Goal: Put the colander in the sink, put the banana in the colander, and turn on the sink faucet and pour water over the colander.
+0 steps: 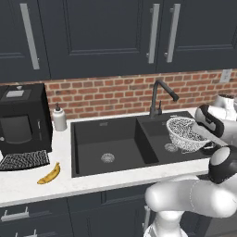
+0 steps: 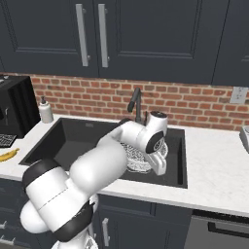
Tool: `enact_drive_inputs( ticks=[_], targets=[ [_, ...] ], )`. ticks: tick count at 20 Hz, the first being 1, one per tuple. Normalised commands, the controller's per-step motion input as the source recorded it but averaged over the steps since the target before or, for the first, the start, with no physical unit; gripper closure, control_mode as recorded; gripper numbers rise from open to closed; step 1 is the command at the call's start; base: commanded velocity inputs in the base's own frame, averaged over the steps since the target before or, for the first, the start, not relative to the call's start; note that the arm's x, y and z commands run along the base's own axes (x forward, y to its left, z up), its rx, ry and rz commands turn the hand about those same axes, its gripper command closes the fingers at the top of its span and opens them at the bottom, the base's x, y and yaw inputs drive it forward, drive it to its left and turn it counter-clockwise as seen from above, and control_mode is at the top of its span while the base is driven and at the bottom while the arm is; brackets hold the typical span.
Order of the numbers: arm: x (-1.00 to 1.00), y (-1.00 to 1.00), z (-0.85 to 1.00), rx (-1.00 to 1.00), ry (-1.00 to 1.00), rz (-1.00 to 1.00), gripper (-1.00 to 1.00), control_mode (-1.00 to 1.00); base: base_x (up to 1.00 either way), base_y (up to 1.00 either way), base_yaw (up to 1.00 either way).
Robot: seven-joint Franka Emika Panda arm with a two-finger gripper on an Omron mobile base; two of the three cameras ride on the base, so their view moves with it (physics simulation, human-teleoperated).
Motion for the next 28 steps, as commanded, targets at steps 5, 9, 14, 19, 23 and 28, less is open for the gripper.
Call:
enact_drive_inputs(
  ticks=[5,9,14,19,23,28],
  targets=[
    [0.49,-0.04,-0.3,0.06,0.04,0.06,1.0,-1.0,0.0,0.0,0.0],
    [0.52,-0.08,-0.28,0.1,0.1,0.11,1.0,-1.0,0.0,0.0,0.0],
    [0.38,-0.01,-0.29,0.06,0.09,0.11,1.0,-1.0,0.0,0.0,0.0],
    [0.4,0.0,-0.08,0.04,0.03,0.13,1.0,-1.0,0.0,0.0,0.0],
    [0.29,0.0,-0.11,0.0,0.0,0.08,1.0,-1.0,0.0,0.0,0.0],
    [0.18,0.0,-0.17,0.0,0.0,0.06,1.0,-1.0,0.0,0.0,0.0]
  ],
)
